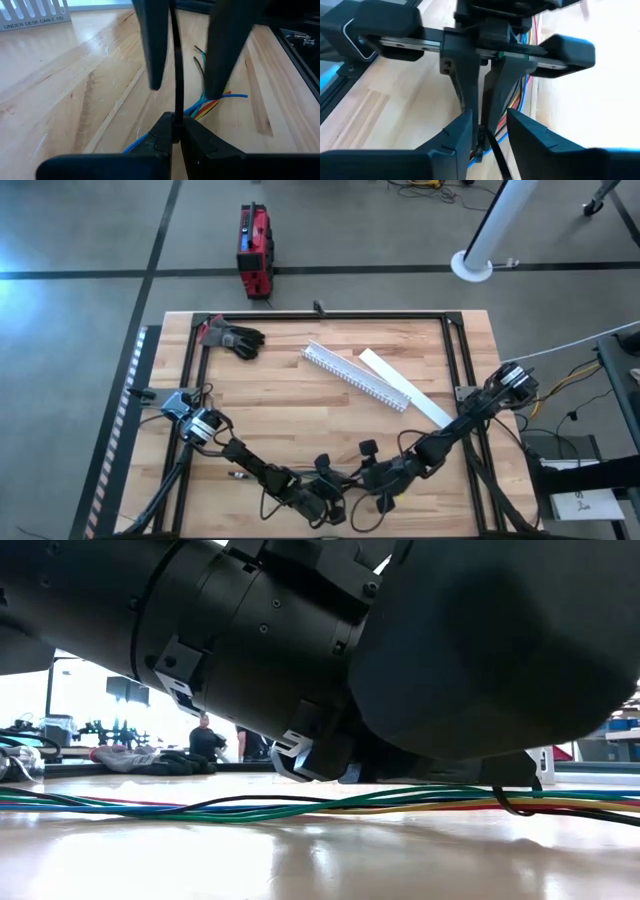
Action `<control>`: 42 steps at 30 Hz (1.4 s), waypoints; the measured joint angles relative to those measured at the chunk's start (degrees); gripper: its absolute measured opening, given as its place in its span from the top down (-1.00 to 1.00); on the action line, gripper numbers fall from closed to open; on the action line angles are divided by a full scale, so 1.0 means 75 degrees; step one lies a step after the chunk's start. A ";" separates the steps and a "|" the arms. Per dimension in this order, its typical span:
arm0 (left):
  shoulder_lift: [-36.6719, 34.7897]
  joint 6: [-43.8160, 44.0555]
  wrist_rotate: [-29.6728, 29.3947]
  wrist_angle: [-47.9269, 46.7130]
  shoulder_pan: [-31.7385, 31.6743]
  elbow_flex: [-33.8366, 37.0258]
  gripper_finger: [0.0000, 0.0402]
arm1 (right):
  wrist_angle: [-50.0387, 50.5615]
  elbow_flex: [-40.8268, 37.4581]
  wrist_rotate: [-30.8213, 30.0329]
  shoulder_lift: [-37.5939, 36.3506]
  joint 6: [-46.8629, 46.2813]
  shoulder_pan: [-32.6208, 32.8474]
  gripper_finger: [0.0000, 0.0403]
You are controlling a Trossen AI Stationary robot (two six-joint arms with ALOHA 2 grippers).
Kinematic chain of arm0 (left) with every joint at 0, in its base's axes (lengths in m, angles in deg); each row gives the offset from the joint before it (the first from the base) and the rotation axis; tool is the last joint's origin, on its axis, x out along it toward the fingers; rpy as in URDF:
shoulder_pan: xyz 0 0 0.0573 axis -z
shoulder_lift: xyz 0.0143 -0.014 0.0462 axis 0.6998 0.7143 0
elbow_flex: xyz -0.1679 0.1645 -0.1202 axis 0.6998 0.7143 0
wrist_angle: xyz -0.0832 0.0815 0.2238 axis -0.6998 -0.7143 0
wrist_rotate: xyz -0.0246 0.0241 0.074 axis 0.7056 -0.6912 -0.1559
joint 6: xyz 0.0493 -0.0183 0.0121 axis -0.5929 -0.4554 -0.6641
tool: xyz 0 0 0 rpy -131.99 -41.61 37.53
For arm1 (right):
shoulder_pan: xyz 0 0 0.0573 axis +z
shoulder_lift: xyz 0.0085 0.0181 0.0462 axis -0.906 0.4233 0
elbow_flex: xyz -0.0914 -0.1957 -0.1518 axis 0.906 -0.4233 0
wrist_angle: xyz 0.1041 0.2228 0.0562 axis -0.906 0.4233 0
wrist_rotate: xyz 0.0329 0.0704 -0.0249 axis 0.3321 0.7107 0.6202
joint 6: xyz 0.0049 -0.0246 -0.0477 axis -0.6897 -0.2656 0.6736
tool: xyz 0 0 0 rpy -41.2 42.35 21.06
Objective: Ziptie cables
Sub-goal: Wrap the cables together using the zip tie
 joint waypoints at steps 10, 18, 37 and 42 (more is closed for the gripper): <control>-0.0003 -0.0003 0.0024 -0.0049 -0.0003 -0.0003 0.97 | -0.0061 -0.0003 0.0377 0.0415 -0.0331 -0.0104 0.73; -0.0003 0.0042 0.0049 -0.0181 -0.0003 -0.0003 0.97 | -0.0199 0.0005 0.0307 0.0612 -0.0307 -0.0114 0.93; -0.0023 0.0061 -0.0015 -0.0144 -0.0003 -0.0020 0.97 | 0.0031 -0.0015 -0.0120 -0.0684 0.0416 0.0223 1.00; -0.0023 0.0063 -0.0010 -0.0184 -0.0015 -0.0020 0.97 | 0.0509 -0.0002 -0.0241 -0.1055 0.0348 0.0288 1.00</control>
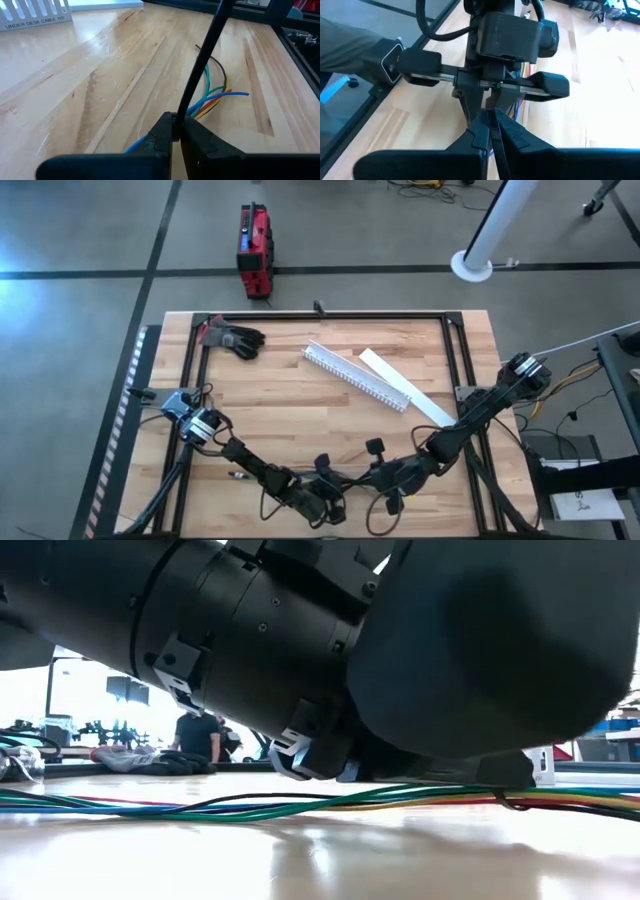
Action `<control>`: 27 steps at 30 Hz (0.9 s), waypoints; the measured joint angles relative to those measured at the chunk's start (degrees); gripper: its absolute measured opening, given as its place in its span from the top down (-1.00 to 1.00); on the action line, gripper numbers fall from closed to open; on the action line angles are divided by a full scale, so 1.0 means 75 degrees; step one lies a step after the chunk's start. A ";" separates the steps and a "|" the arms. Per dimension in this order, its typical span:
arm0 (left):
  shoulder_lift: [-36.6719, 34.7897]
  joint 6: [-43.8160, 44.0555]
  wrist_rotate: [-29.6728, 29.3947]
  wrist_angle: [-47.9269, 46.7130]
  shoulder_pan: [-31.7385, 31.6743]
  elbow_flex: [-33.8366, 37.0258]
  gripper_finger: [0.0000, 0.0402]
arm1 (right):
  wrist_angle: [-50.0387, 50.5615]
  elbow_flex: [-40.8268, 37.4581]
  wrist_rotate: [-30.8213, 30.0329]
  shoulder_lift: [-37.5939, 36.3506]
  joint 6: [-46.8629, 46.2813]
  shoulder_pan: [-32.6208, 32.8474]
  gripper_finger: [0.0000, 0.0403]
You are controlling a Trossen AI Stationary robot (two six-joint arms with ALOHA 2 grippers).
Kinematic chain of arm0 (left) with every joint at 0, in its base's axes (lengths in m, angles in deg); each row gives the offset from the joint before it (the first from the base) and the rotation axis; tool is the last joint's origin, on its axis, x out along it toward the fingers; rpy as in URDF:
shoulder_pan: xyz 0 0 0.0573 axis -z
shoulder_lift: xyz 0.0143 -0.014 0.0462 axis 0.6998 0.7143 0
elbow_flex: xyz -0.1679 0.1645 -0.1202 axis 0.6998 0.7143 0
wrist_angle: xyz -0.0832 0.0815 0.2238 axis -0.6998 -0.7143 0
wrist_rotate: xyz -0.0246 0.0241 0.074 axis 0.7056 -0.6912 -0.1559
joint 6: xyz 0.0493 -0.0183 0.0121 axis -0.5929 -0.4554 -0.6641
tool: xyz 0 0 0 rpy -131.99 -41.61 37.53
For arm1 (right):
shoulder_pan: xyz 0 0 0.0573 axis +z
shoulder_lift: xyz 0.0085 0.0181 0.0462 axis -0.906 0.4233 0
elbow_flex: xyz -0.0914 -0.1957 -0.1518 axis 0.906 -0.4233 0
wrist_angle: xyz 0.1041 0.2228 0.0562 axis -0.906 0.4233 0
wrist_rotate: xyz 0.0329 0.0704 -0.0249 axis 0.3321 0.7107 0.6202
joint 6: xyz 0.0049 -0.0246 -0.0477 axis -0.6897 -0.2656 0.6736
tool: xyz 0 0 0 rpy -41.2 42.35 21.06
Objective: Ziptie cables
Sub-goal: Wrap the cables together using the zip tie
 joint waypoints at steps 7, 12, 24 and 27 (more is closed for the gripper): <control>0.0009 0.0022 0.0007 -0.0015 0.0003 0.0009 0.97 | -0.0377 -0.0012 0.0004 0.0801 -0.0187 -0.0050 1.00; 0.0009 0.0025 0.0008 -0.0011 0.0004 0.0009 0.97 | -0.0832 -0.0010 -0.0026 0.1418 -0.0305 -0.0072 0.82; 0.0023 0.0066 -0.0014 -0.0068 -0.0003 0.0024 0.97 | -0.1136 -0.0007 0.0001 0.1760 -0.0449 -0.0338 0.67; 0.0029 0.0081 0.0004 -0.0064 -0.0006 0.0026 0.97 | -0.0866 0.0004 -0.0021 0.1690 -0.0467 -0.0332 0.74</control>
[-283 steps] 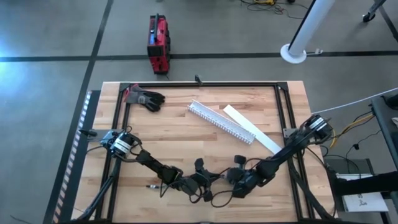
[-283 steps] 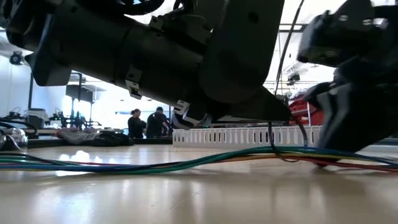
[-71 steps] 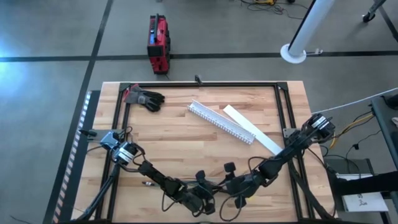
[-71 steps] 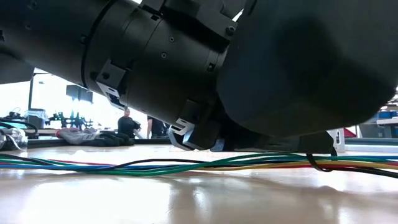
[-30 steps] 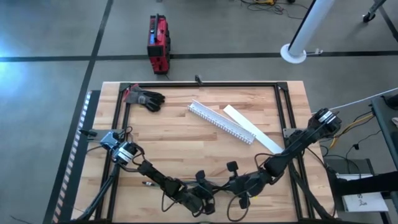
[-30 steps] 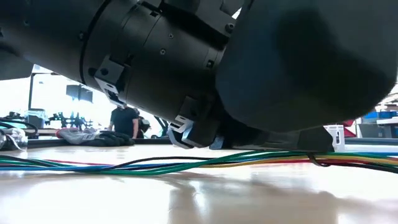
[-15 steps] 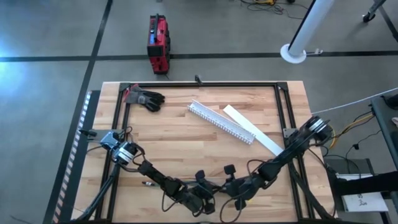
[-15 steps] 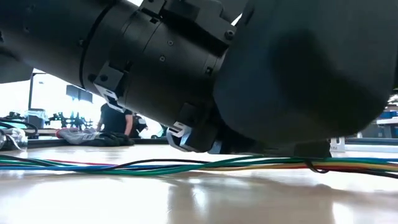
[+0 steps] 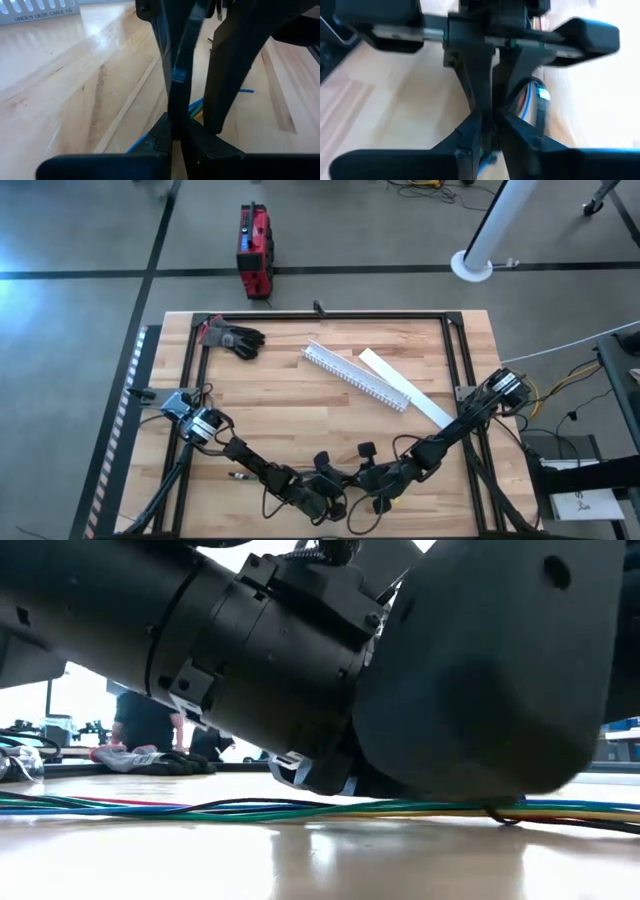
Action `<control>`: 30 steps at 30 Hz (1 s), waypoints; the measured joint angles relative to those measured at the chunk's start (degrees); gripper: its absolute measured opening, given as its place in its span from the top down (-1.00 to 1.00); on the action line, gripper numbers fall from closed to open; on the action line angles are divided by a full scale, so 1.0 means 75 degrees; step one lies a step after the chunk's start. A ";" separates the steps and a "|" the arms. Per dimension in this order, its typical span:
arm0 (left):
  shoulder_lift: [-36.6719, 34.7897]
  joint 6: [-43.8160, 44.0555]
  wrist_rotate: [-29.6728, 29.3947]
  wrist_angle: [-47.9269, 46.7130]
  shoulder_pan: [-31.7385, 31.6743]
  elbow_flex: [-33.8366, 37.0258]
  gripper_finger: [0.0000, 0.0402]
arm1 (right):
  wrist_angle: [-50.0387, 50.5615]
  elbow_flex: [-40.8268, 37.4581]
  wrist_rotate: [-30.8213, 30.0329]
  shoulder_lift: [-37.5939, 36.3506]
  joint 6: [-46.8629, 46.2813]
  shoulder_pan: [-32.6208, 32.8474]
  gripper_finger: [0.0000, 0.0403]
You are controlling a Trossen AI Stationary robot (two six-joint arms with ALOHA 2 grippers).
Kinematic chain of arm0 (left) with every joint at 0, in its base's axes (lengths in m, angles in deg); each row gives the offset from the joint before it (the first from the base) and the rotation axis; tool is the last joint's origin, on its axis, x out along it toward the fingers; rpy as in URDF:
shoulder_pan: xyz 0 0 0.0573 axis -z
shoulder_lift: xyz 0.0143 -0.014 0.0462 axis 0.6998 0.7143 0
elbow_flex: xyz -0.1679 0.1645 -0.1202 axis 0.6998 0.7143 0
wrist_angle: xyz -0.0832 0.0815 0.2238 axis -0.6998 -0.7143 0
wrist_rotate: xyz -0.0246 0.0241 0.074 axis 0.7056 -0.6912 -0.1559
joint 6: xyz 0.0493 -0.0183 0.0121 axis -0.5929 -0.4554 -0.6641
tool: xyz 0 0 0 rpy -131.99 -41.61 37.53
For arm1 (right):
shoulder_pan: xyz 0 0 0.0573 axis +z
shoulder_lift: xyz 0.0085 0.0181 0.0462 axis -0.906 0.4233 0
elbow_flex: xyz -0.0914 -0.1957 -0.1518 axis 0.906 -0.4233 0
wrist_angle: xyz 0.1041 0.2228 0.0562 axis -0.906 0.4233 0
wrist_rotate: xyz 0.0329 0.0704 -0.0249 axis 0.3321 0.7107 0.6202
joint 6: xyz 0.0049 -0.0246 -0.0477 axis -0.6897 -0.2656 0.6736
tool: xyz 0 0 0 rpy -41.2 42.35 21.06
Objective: Ziptie cables
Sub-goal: Wrap the cables together using the zip tie
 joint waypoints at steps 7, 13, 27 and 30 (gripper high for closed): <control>-0.0012 0.0057 0.0055 0.0008 0.0020 -0.0009 0.97 | 0.0677 -0.0026 -0.0088 -0.0367 -0.0090 -0.0016 0.71; -0.0012 0.0060 0.0052 -0.0007 0.0017 -0.0009 0.97 | 0.0833 -0.0026 -0.0092 -0.0404 -0.0270 -0.0038 0.51; -0.0015 0.0060 0.0020 -0.0036 0.0018 -0.0012 0.97 | 0.0209 -0.0026 -0.0235 -0.0264 -0.0191 -0.0096 0.50; -0.0015 0.0060 0.0020 -0.0015 0.0017 -0.0015 0.97 | -0.0010 -0.0026 -0.0238 -0.0264 -0.0147 -0.0096 0.55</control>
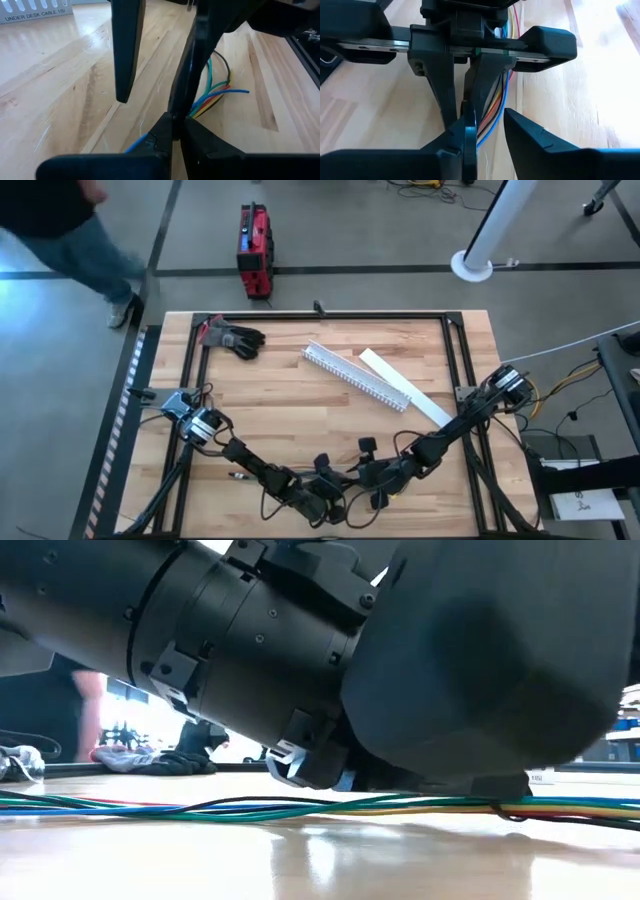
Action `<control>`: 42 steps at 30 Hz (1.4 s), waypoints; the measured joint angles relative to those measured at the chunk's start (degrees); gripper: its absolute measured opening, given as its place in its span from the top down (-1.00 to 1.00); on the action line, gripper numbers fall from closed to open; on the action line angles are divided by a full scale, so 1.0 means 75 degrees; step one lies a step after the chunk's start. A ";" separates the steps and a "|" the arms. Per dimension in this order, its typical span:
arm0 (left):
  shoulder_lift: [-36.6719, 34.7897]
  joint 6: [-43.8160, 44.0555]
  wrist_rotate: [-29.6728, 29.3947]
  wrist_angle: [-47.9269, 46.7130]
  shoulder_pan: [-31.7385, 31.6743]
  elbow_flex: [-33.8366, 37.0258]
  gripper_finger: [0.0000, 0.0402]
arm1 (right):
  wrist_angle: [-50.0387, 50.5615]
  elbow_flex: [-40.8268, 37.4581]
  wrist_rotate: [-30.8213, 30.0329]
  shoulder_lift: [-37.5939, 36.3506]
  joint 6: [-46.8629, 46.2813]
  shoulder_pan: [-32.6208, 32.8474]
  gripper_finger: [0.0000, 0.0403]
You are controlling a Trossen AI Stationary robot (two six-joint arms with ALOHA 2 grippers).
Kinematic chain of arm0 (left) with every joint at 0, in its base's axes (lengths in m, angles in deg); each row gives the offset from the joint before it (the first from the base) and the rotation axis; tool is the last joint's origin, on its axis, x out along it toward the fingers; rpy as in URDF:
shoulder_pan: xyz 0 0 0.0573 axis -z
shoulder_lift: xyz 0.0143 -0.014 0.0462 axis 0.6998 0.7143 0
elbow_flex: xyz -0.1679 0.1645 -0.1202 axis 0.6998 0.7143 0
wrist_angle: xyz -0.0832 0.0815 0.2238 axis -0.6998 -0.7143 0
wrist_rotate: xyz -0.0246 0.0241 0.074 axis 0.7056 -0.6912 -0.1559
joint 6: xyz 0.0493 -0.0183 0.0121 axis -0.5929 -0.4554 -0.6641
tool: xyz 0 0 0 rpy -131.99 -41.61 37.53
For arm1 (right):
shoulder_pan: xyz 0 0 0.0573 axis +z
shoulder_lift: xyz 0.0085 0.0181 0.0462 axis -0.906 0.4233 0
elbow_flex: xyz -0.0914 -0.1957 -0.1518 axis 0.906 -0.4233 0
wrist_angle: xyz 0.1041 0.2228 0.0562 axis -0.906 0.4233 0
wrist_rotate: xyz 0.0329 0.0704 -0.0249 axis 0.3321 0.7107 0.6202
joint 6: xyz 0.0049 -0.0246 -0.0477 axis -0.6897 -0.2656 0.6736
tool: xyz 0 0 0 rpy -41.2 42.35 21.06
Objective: Ziptie cables
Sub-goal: Wrap the cables together using the zip tie
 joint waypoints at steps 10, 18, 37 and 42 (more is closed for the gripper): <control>0.0000 -0.0001 0.0001 0.0020 -0.0006 0.0000 0.97 | 0.0027 0.0000 0.0208 0.0026 0.0062 -0.0012 0.80; 0.0000 0.0000 -0.0027 0.0023 -0.0002 0.0000 0.97 | 0.0336 0.0009 0.1110 0.0026 0.0078 -0.0009 0.65; 0.0000 0.0000 -0.0026 0.0026 -0.0015 0.0000 0.97 | 0.0291 0.0015 0.1037 0.0026 -0.0150 -0.0110 0.72; 0.0000 0.0000 -0.0026 0.0023 -0.0015 0.0000 0.97 | 0.0237 0.0015 0.1037 0.0026 -0.0162 -0.0125 0.76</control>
